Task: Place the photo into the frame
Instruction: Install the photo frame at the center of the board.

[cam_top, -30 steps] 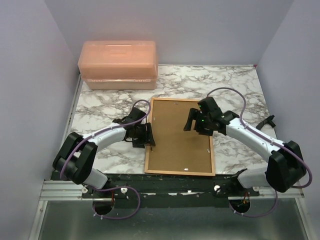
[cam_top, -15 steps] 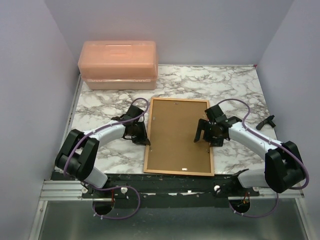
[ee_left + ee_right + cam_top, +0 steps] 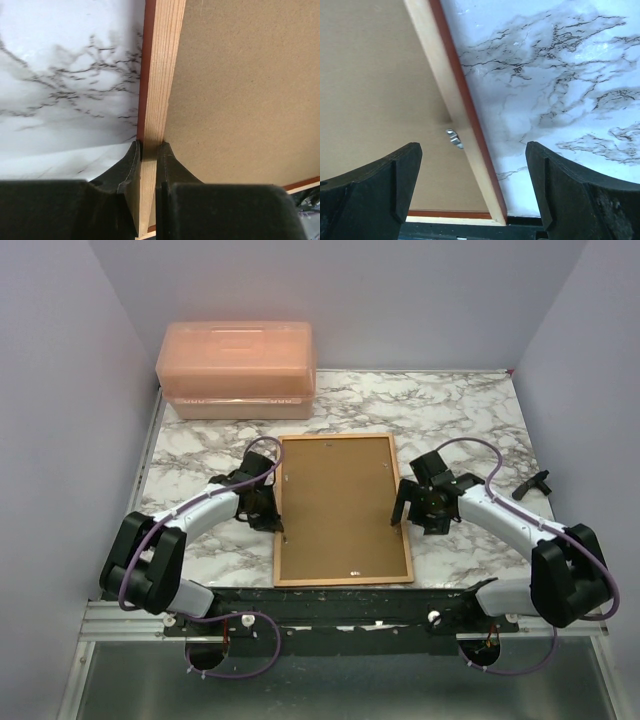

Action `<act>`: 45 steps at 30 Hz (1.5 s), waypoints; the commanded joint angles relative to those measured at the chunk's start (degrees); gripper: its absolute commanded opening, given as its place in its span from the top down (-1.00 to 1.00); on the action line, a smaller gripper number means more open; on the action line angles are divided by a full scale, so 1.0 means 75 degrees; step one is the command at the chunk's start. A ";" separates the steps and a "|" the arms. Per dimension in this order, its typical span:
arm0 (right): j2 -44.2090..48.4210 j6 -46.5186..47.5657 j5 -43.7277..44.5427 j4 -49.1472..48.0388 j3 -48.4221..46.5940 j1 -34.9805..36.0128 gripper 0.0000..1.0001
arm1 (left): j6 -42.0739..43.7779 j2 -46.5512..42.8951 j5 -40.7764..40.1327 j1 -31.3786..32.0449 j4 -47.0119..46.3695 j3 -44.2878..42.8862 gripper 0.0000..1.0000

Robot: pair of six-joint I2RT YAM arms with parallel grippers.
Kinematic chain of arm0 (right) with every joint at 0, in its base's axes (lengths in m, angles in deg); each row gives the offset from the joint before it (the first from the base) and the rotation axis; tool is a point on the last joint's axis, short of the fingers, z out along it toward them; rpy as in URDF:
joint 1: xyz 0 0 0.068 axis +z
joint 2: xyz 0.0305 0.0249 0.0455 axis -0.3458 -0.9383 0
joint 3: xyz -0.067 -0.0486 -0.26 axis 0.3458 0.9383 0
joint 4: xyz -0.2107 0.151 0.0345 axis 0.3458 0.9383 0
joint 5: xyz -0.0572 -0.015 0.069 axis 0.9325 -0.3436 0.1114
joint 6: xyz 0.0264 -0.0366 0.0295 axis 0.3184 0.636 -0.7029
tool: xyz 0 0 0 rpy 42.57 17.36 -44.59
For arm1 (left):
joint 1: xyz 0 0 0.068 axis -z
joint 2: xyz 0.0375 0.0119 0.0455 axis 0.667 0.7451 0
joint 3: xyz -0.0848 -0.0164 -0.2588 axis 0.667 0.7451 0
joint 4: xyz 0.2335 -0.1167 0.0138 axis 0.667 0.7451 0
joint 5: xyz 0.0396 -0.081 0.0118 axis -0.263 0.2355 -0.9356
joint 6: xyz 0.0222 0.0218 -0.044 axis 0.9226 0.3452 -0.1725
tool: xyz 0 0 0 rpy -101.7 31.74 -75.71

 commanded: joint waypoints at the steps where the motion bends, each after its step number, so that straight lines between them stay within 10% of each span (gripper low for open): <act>1: -0.0301 0.0036 0.0042 0.0128 0.0068 -0.0017 -0.86 | 0.0158 -0.0379 -0.0658 -0.0246 0.0647 0.0112 1.00; 21: -0.2219 0.0666 0.0390 0.0108 -0.0930 0.1306 -0.36 | 0.0641 0.0006 -0.0754 -0.0330 0.0722 -0.0109 0.77; 32: -0.2381 0.0394 0.1312 0.0283 -0.0990 0.1420 0.91 | 0.0684 0.0003 -0.0773 -0.0332 0.0722 -0.0146 0.77; 36: -0.2390 0.0265 0.1552 0.0206 -0.1029 0.1425 0.99 | 0.0757 -0.0045 -0.0724 -0.0330 0.0694 -0.0158 0.76; 45: -0.1242 -0.0205 0.1605 0.0154 -0.0490 0.1359 0.99 | 0.0873 -0.0188 -0.0261 -0.0302 0.0452 -0.0164 -0.08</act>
